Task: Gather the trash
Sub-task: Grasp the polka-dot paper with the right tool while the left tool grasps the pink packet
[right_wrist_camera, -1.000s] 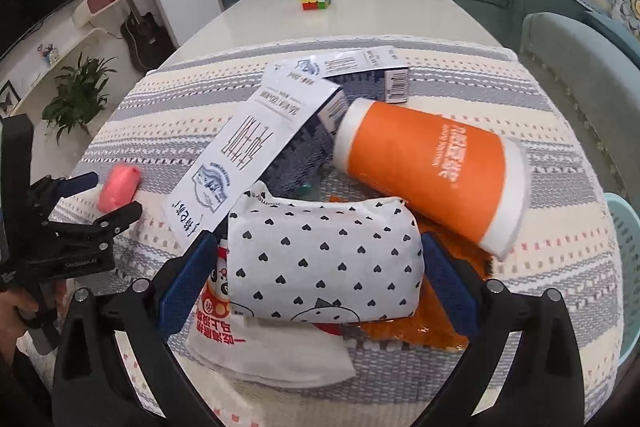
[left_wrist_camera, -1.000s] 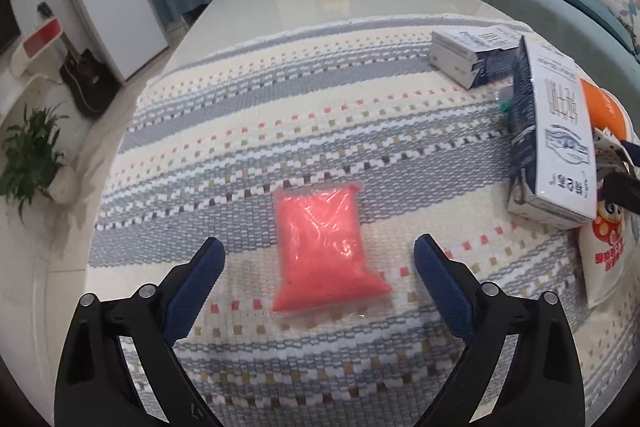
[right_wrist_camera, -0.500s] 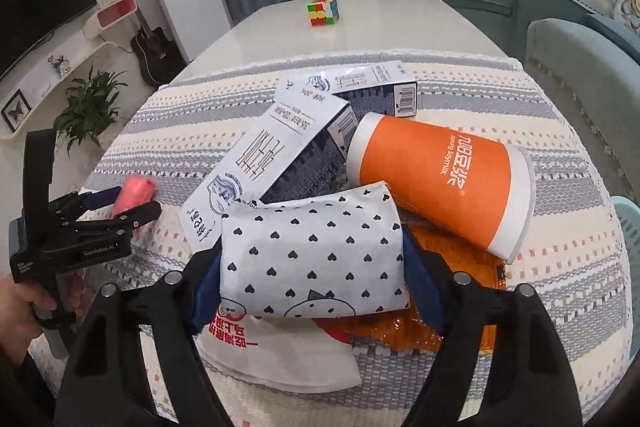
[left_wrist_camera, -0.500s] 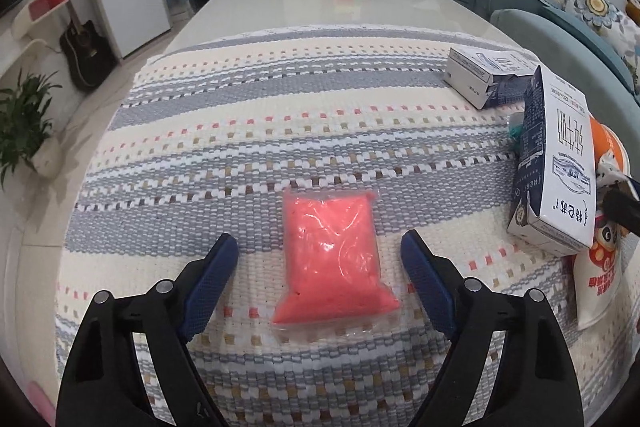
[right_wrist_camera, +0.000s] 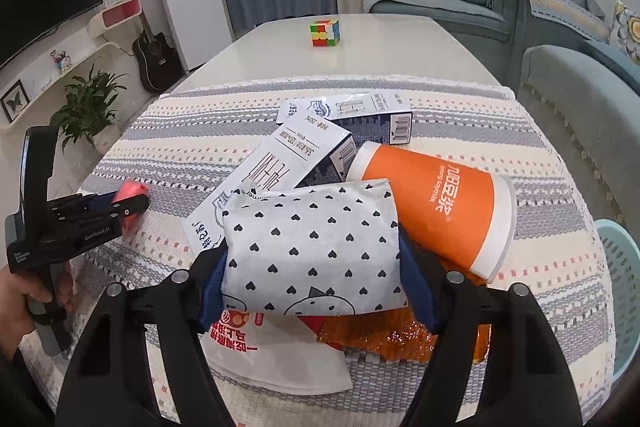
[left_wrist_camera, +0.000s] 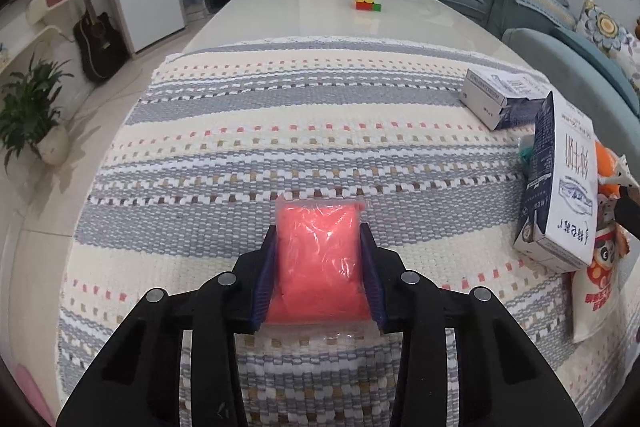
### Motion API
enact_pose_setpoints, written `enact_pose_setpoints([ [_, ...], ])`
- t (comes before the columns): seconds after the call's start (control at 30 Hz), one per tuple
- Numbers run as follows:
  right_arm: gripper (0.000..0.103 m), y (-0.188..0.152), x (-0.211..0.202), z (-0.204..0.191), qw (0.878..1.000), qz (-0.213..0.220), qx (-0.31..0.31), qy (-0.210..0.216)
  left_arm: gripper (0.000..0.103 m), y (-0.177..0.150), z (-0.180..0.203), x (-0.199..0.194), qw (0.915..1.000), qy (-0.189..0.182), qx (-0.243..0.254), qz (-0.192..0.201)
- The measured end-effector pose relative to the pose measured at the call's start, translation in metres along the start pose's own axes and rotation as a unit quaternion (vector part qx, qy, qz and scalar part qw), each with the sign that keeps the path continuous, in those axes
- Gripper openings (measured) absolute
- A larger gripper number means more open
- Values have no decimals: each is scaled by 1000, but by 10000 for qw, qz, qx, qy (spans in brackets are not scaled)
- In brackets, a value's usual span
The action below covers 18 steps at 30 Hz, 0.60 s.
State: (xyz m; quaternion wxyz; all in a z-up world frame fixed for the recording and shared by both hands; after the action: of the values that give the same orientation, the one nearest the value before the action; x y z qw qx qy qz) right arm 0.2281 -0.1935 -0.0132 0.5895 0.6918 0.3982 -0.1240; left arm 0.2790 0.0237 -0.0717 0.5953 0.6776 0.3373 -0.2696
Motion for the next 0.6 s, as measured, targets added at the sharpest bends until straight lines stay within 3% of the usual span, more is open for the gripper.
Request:
enact_pose_setpoints([
  [0.37, 66, 9, -15, 0, 9995, 270, -111, -115, 35, 0, 8, -12, 9998, -27, 102, 152],
  [0.6, 65, 14, -24, 0, 9987, 427, -191, -199, 35, 12, 12, -39, 9984, -7, 122, 549],
])
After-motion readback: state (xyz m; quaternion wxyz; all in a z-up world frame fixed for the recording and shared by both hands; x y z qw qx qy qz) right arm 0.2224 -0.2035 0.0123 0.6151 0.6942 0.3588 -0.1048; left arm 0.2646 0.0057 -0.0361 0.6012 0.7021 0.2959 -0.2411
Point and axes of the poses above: each gripper's, at about its wrist camera, not at the fingertips, and x roughly the way its jaws point, z to its right, y to its top, the point moved 6 cm from there along x, roughly the way its jaws point, and after that the axes turned 13 degrees about y, right-handed, at the moved point
